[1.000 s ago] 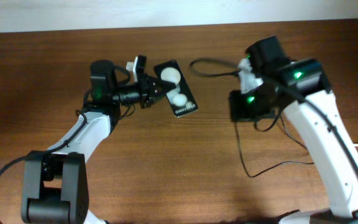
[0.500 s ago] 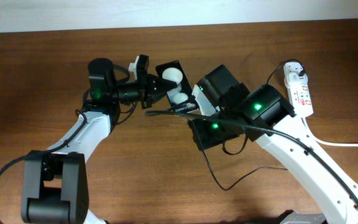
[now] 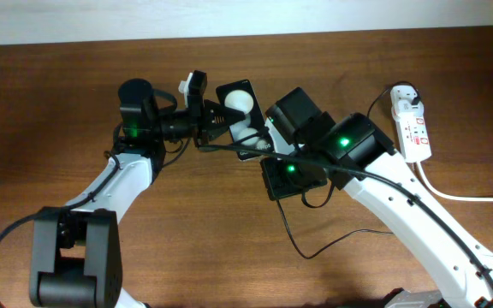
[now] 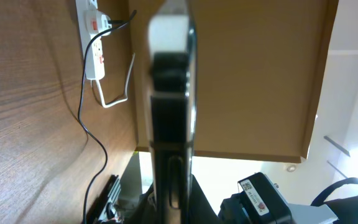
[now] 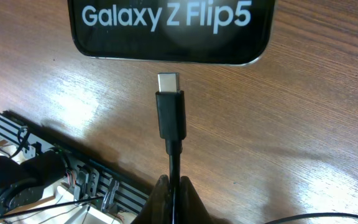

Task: Plug charger to phone and switch on socket
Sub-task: 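Insert the cable plug into the phone's bottom port with the right gripper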

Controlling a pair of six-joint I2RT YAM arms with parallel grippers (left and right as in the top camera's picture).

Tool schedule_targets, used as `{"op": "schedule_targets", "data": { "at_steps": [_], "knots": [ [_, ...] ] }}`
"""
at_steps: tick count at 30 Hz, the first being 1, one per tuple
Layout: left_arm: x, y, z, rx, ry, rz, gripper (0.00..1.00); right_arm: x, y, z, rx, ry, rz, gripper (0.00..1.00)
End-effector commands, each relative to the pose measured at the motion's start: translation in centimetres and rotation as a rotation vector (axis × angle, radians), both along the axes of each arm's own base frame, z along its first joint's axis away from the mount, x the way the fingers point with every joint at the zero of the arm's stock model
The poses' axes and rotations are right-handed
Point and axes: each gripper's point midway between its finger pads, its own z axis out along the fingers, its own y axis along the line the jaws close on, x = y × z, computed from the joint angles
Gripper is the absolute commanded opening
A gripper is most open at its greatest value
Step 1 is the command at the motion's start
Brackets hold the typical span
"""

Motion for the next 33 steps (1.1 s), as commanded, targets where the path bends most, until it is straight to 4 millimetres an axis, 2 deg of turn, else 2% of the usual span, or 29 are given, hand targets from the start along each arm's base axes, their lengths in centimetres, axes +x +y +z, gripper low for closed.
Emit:
{"op": "schedule_targets", "data": {
  "at_steps": [1, 10, 12, 26, 33],
  "knots": [
    [0.0, 0.1, 0.9, -0.010, 0.012, -0.005, 0.00, 0.1, 0.0, -0.4, -0.016, -0.001, -0.006, 0.04],
    [0.0, 0.1, 0.9, -0.010, 0.013, -0.003, 0.00, 0.6, 0.4, -0.2, -0.001, -0.022, -0.006, 0.04],
    [0.0, 0.1, 0.9, -0.015, 0.060, -0.001, 0.00, 0.7, 0.5, -0.2, 0.003, -0.027, -0.006, 0.04],
    [-0.4, -0.3, 0.9, -0.012, 0.013, -0.024, 0.00, 1.4, 0.9, 0.1, 0.021, -0.057, -0.007, 0.04],
    [-0.4, -0.3, 0.9, -0.011, 0.012, -0.022, 0.00, 0.9, 0.6, -0.1, 0.006, -0.035, -0.007, 0.04]
  ]
}}
